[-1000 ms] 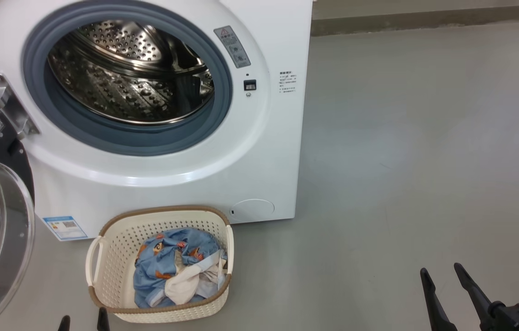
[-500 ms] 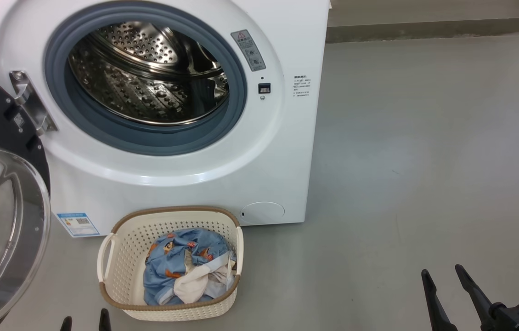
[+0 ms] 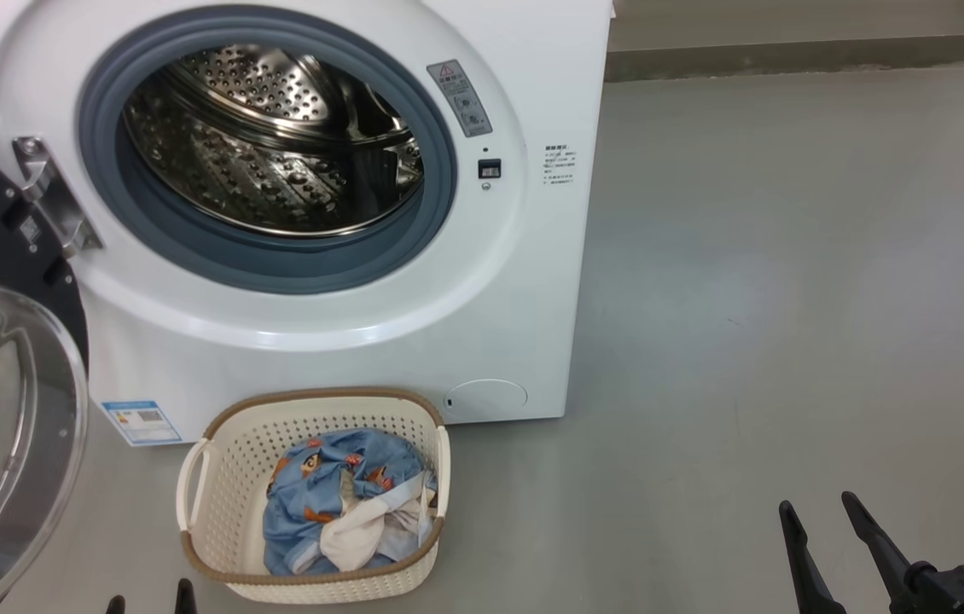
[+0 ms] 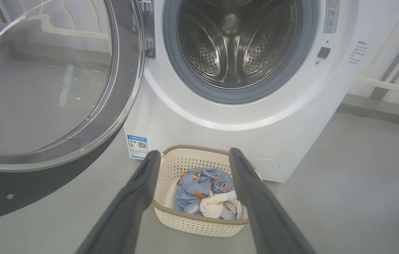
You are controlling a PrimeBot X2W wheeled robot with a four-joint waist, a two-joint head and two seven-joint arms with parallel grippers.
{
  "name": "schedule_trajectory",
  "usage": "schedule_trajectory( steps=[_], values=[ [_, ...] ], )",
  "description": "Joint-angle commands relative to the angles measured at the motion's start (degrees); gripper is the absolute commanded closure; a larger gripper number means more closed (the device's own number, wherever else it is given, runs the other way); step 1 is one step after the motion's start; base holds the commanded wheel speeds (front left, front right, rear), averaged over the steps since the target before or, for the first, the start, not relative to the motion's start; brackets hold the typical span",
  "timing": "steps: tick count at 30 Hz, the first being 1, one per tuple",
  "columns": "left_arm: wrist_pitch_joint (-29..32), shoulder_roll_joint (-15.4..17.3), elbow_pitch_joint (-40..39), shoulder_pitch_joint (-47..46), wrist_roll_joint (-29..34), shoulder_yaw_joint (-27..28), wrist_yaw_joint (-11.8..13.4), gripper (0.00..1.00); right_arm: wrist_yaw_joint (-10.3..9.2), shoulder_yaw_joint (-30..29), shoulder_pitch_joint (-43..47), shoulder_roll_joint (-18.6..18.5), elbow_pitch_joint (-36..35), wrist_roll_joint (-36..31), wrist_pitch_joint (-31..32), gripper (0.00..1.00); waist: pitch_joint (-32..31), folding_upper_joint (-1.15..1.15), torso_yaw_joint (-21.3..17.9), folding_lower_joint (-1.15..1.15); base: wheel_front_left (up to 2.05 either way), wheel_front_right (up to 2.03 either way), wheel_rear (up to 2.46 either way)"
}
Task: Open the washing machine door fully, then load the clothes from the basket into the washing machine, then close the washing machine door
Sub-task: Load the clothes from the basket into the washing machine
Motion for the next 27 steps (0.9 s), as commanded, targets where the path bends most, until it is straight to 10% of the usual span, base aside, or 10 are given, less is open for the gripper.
schedule_trajectory(
  steps=[1,27],
  values=[
    [-0.2,0.7,-1.2,-1.6,0.0,2.2,0.0,0.00,0.09,1.4,-1.1,-0.7,-1.2,-0.5,-0.7,0.00,0.2,0.00,-0.1,0.00,1.21,-1.21,0.00],
    [-0.2,0.7,-1.1,-2.7,1.3,2.8,1.8,0.00,0.09,1.8,-1.9,-0.3,-0.9,-0.1,-0.7,0.00,1.6,0.00,-0.2,0.00,0.48,-0.48,0.00]
  ],
)
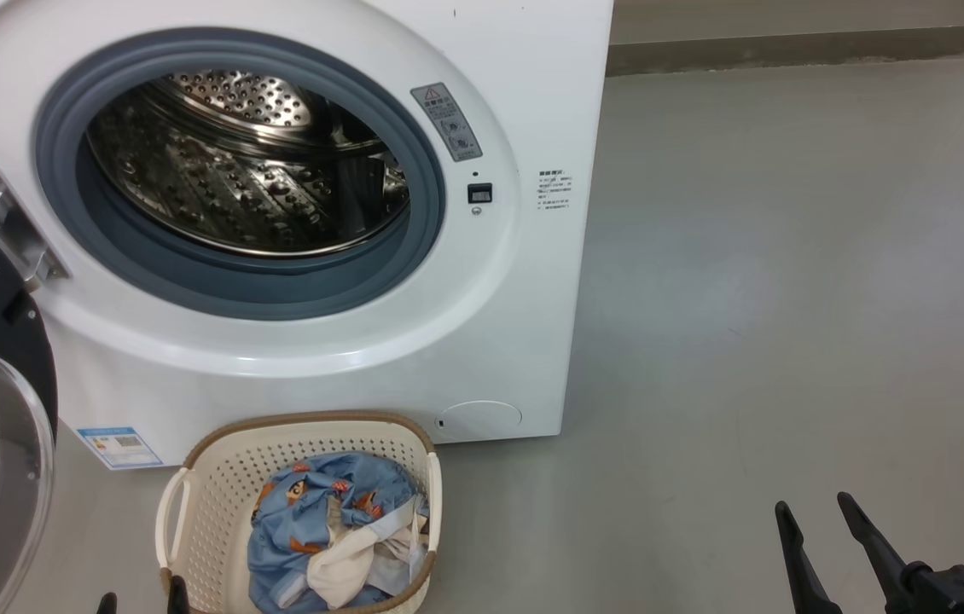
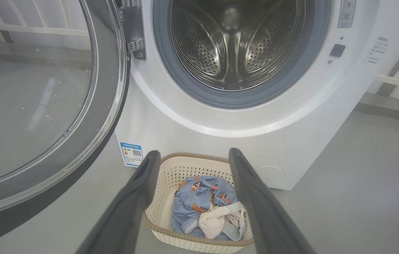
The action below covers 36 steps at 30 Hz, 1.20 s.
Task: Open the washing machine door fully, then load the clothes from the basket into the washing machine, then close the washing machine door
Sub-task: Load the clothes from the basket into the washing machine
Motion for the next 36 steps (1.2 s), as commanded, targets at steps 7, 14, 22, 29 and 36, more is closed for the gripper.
schedule_trajectory(
  steps=[7,14,22,29,36],
  values=[
    [-0.2,0.7,-1.7,-2.5,0.3,1.5,0.2,0.00,0.09,1.9,-2.0,-0.3,-1.1,0.0,-0.7,0.00,0.5,0.00,-0.5,0.00,0.00,0.00,0.00],
    [-0.2,0.7,-0.7,-3.7,-1.1,1.2,0.1,0.00,0.09,2.8,-3.0,0.2,-1.2,0.5,-0.7,0.00,3.8,0.00,-2.0,0.00,0.00,0.00,0.00],
    [-0.2,0.7,7.8,-14.0,-1.3,1.0,-1.2,0.00,0.09,4.5,-7.3,0.8,-1.5,1.6,-0.7,0.00,14.9,0.00,-4.1,0.00,0.00,0.00,0.00],
    [1.9,2.0,17.3,-24.4,-3.9,0.4,-3.6,0.00,0.09,5.3,-11.7,0.9,-1.7,2.5,-0.7,0.00,23.8,0.00,-5.5,0.00,0.00,0.00,0.00],
    [4.4,5.2,26.5,-35.5,-6.0,0.7,-4.6,0.00,0.09,7.3,-16.6,0.7,-1.5,3.4,-0.7,0.00,31.9,0.00,-7.7,0.00,0.00,0.00,0.00]
  ],
)
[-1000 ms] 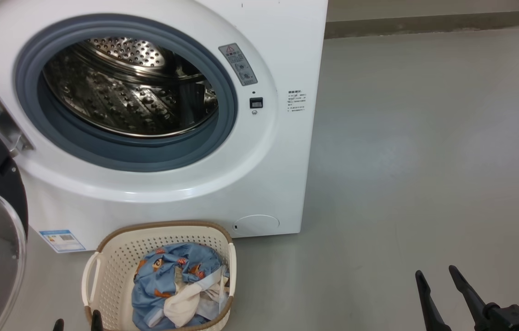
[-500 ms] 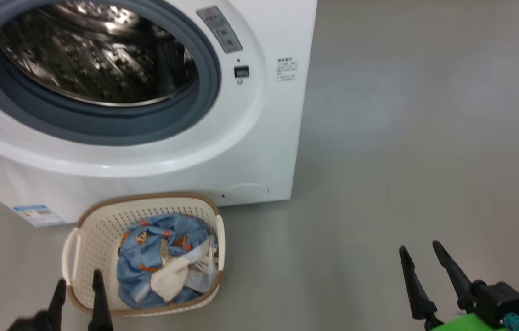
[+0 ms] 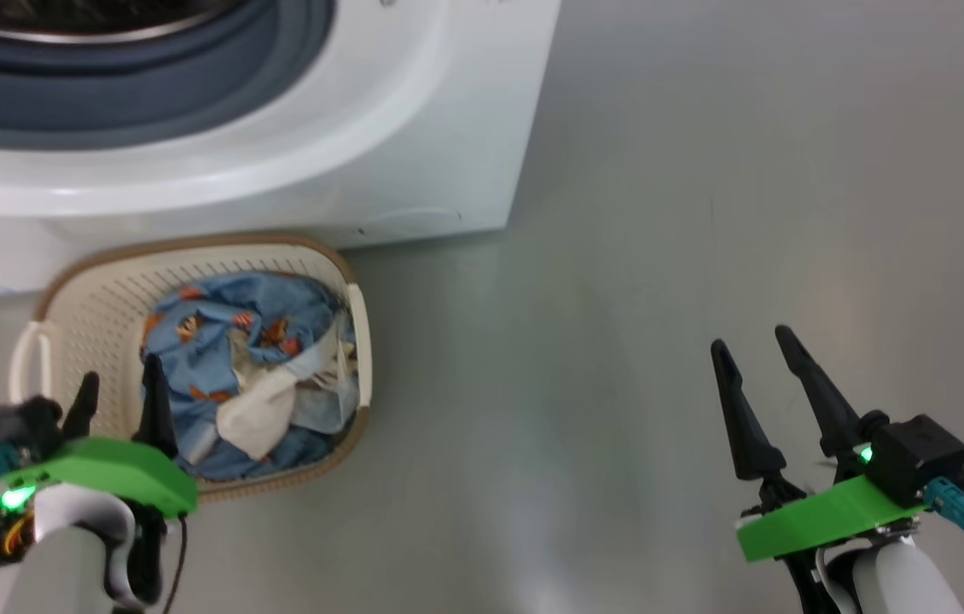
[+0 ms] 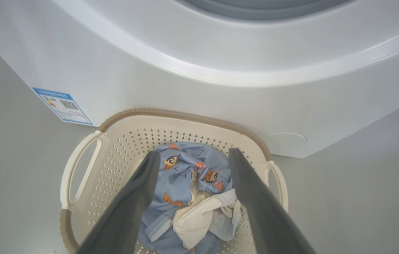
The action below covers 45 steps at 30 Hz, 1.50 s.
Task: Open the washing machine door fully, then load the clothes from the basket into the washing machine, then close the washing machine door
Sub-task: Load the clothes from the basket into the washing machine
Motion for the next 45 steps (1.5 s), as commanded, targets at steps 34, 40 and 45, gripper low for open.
schedule_trajectory(
  steps=[34,40,45],
  values=[
    [8.4,13.8,28.8,-28.7,0.0,-5.7,-0.1,0.00,0.09,3.8,-6.5,-1.2,-4.0,2.0,-0.7,0.00,27.2,0.00,-9.8,0.00,0.00,0.00,0.00],
    [8.8,15.8,31.5,-31.3,0.6,-6.4,0.9,0.00,0.09,4.1,-6.5,-1.1,-4.9,2.3,-0.7,0.00,28.9,0.00,-10.5,0.00,0.00,0.00,0.00],
    [8.4,16.0,32.7,-33.4,0.6,-6.7,1.1,0.00,0.09,4.3,-6.4,-1.3,-5.3,2.5,-0.7,0.00,30.2,0.00,-10.9,0.00,0.00,0.00,0.00]
  ],
)
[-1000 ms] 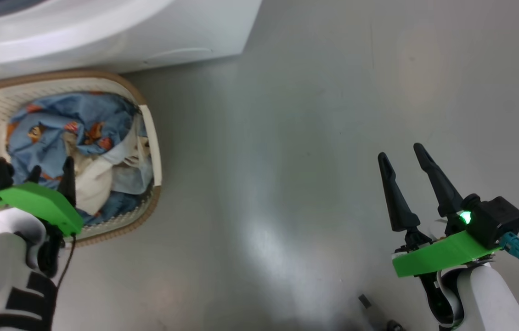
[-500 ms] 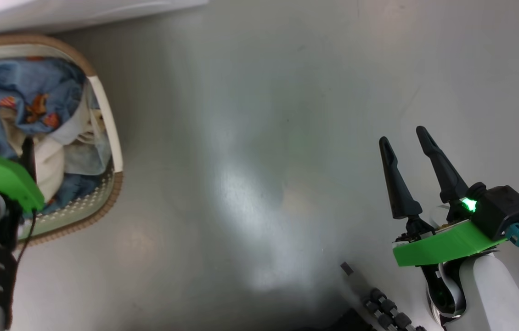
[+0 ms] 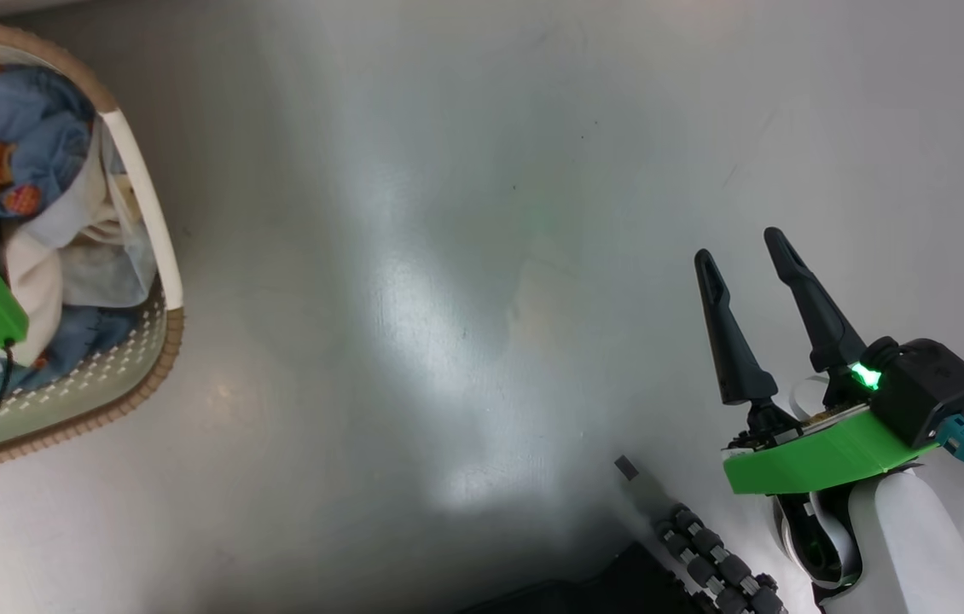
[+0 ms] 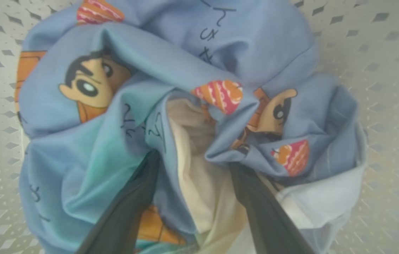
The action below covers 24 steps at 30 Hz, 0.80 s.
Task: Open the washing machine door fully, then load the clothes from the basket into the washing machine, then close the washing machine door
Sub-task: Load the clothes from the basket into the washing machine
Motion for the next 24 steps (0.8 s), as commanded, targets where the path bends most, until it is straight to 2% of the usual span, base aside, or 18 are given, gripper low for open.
schedule_trajectory(
  steps=[1,6,7,8,10,17,24],
  values=[
    [-0.5,2.7,-0.1,0.8,0.4,0.7,0.5,0.00,0.09,1.1,1.6,-0.5,-1.2,0.6,-0.7,0.00,0.5,0.00,-0.3,0.00,0.00,0.00,0.00],
    [-1.0,2.4,1.2,-0.7,1.4,-0.8,1.0,0.00,0.09,0.7,1.8,-0.7,-1.7,1.2,-0.7,0.00,1.2,0.00,-0.6,0.00,0.00,0.00,0.00],
    [-1.1,2.3,1.5,-0.8,1.5,-1.0,1.1,0.15,0.09,0.5,1.8,-0.7,-1.8,1.3,-0.7,0.00,1.2,0.00,-0.7,0.00,0.00,0.00,0.00],
    [-1.3,2.1,1.9,-1.0,1.6,-1.3,1.1,0.52,0.09,0.3,1.9,-0.7,-2.0,1.3,-0.7,0.00,1.3,0.00,-0.6,0.00,0.00,0.00,0.00],
    [-2.0,1.7,2.3,-1.3,2.0,-1.9,1.3,1.00,0.09,0.0,2.0,-0.8,-2.1,1.5,-0.7,0.00,1.3,0.00,-0.5,0.00,0.00,0.00,0.00],
    [-6.1,-1.0,3.5,-0.8,1.5,-2.6,1.0,1.00,0.09,-1.4,2.1,-1.0,-2.1,1.7,-0.7,0.00,-0.5,0.00,1.4,0.00,0.00,0.00,0.00],
    [-12.5,-5.2,1.3,2.8,-1.7,-0.8,-0.5,1.00,0.09,-2.3,2.3,-1.9,-1.1,1.8,-0.7,0.00,-6.0,0.00,5.0,0.00,0.00,0.00,0.00]
  ],
)
